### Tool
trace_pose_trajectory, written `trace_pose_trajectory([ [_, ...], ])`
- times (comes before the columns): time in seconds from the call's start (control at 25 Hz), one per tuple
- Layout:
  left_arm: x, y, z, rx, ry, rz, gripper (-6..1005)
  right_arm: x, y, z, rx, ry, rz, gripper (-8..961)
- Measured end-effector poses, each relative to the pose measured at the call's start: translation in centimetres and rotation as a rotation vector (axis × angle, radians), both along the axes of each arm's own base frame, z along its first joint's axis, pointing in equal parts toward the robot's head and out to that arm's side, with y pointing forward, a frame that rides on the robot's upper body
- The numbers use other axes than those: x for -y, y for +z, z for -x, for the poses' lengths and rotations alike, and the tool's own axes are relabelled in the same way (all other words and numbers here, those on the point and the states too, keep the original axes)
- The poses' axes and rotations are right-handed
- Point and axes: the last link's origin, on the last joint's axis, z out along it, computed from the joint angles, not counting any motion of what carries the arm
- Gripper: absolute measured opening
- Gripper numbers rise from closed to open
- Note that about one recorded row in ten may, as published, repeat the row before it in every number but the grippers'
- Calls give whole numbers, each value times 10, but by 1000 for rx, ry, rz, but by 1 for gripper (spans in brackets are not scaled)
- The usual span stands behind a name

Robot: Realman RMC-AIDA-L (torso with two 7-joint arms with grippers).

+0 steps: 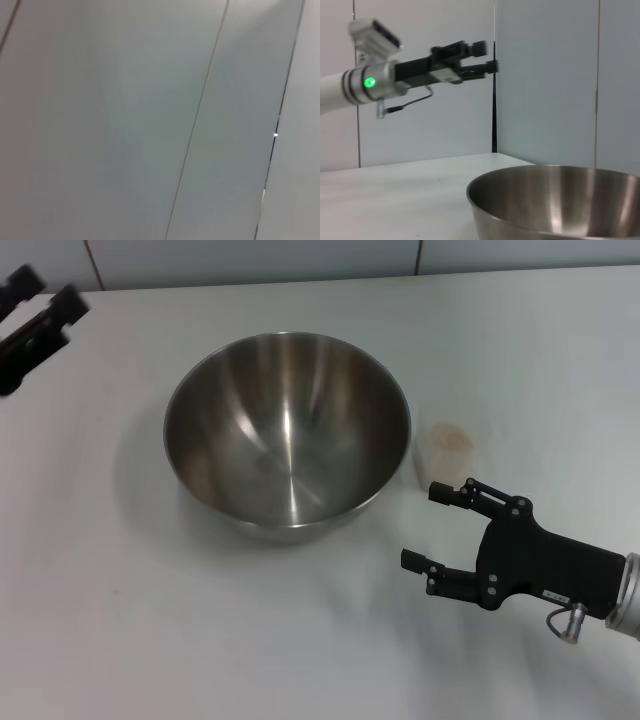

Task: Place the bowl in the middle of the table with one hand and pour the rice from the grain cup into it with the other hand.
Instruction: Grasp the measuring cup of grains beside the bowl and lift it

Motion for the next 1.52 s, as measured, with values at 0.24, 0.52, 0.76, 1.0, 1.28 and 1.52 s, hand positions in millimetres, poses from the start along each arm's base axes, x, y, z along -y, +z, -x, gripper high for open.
trace_pose_trajectory([
  [0.24,52,-11,25,-57,-79,-160,841,-1,0,-1,4,-5,-2,826],
  [0.52,80,-34,37,-193,-131,-187,841,0,0,-1,3,-10,-4,826],
  [0.76,90,-55,44,-279,-152,-132,841,0,-1,-2,5,-18,-6,826],
  [1.0,95,-68,50,-337,-158,-51,841,0,-1,-3,8,-26,-8,827],
  [1.28,101,-77,58,-400,-149,-4,841,0,-1,-4,7,-29,-10,827],
  [1.52,102,-78,60,-405,-140,2,841,7,-4,-5,-16,-52,-19,827],
])
